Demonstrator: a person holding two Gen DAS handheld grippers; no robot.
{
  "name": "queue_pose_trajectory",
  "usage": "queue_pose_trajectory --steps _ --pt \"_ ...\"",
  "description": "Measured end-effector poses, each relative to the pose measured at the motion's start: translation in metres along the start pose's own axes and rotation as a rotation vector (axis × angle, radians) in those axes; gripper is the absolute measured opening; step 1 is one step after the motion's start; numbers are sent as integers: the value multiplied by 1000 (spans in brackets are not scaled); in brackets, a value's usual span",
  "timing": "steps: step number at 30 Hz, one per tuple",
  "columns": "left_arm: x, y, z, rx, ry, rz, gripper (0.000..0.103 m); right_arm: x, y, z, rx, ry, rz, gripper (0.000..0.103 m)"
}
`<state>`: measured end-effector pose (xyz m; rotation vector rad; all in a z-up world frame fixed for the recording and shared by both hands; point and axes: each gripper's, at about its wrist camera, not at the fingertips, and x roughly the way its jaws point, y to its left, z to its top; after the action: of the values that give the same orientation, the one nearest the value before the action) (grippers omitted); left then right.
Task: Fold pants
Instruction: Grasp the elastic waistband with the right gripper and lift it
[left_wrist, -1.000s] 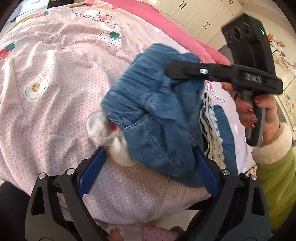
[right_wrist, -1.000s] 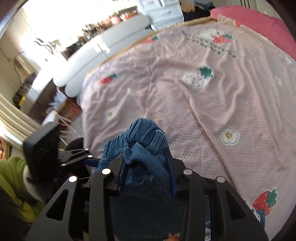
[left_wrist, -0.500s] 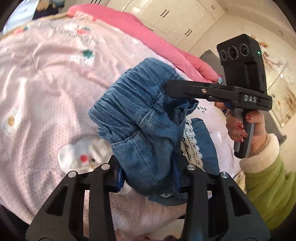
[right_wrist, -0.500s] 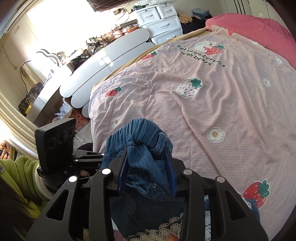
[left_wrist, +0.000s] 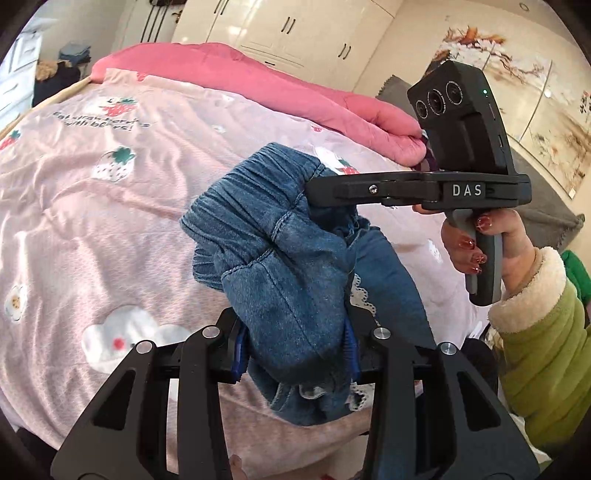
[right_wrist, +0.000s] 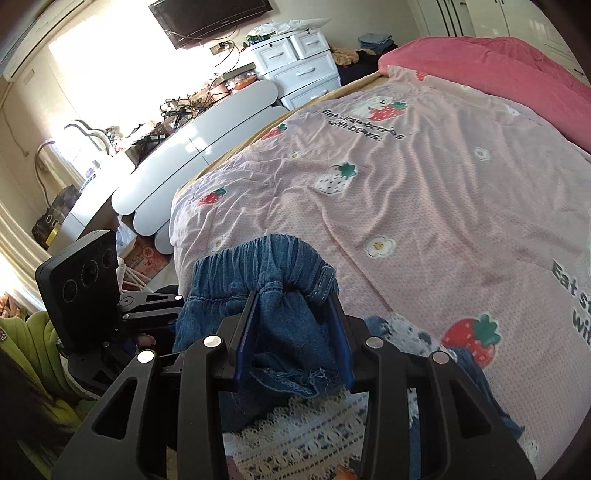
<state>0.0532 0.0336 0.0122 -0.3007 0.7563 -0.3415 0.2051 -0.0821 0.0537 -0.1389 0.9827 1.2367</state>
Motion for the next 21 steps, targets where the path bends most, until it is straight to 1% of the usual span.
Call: queue_pose_trajectory --steps 10,21 --pt "26 -38 4 92 46 -12 31 -31 -20 -38 54 -35 -21 35" --pt "51 -59 2 151 87 -29 31 -53 -39 -67 103 -56 -37 35"
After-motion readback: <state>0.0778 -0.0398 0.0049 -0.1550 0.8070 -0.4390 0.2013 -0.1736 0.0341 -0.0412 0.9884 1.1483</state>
